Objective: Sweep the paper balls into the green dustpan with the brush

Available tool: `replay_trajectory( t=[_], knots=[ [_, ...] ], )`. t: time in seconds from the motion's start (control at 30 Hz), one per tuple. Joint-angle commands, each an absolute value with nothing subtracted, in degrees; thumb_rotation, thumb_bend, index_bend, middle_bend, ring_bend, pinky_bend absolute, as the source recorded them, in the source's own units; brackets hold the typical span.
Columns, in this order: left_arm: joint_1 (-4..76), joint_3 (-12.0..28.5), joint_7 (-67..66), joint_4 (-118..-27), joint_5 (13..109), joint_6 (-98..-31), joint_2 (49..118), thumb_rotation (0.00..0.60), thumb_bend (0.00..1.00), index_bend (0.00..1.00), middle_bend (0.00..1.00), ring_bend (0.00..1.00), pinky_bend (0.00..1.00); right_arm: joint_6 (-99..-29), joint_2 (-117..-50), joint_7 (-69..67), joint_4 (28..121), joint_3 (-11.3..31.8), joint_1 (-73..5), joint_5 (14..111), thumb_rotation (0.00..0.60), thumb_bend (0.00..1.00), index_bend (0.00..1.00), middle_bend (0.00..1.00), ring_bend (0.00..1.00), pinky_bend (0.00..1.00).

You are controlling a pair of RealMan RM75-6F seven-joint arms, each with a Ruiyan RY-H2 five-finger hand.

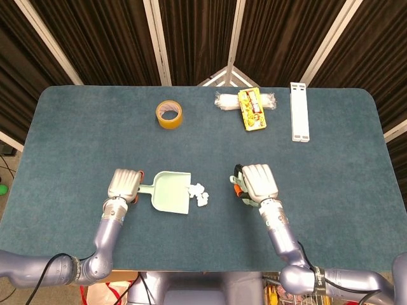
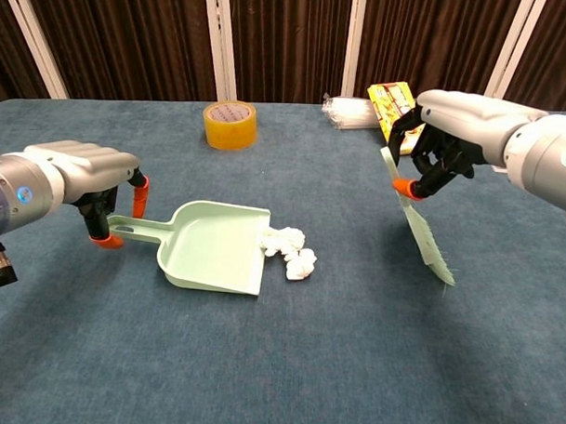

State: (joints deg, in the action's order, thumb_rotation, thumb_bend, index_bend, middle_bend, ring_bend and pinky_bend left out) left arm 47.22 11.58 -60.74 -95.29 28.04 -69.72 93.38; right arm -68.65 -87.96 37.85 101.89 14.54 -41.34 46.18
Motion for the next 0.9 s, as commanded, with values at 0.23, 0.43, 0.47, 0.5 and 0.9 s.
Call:
replay_trajectory(
  t=[0.23,0.43,0.47,0.5,0.9],
  knots=[
    [48.6,11.5,-59.9,-92.8,28.4,-70.6,96.0,0.600,0.54,0.61,1.00,0.98,0.97,-69.0,-87.7,37.6,102.4,13.9,-41.3,46.4,0.600,0.50,0.77,0.81,0.88,0.74],
    [49.5,12.0,-59.2,-92.8,29.3,-70.7,97.0,0.600,0.55,0.63,1.00,0.98,0.97,-69.5,-88.2,38.2,103.7,13.8,-41.8,46.6,0.600,0.50,0.77,0.81,0.88,0.74],
    [49.7,12.1,-59.2,-92.9,29.2,-70.8,97.1,0.600,0.55,0.63,1.00,0.98,0.97,-69.7,-88.4,38.4,103.9,13.8,-41.9,46.6,0.600,0.50,0.77,0.81,0.88,0.74],
    [49.9,12.2,-59.4,-93.0,29.1,-70.8,97.2,0.600,0.55,0.63,1.00,0.99,0.97,-69.8,-88.7,38.6,104.2,13.8,-42.1,46.5,0.600,0.50,0.77,0.81,0.88,0.74],
    [52.5,13.6,-62.4,-93.4,25.1,-72.4,99.2,0.600,0.56,0.63,1.00,0.99,0.97,-71.5,-92.5,42.0,106.2,13.7,-44.1,45.3,0.600,0.51,0.77,0.81,0.88,0.74]
  ],
)
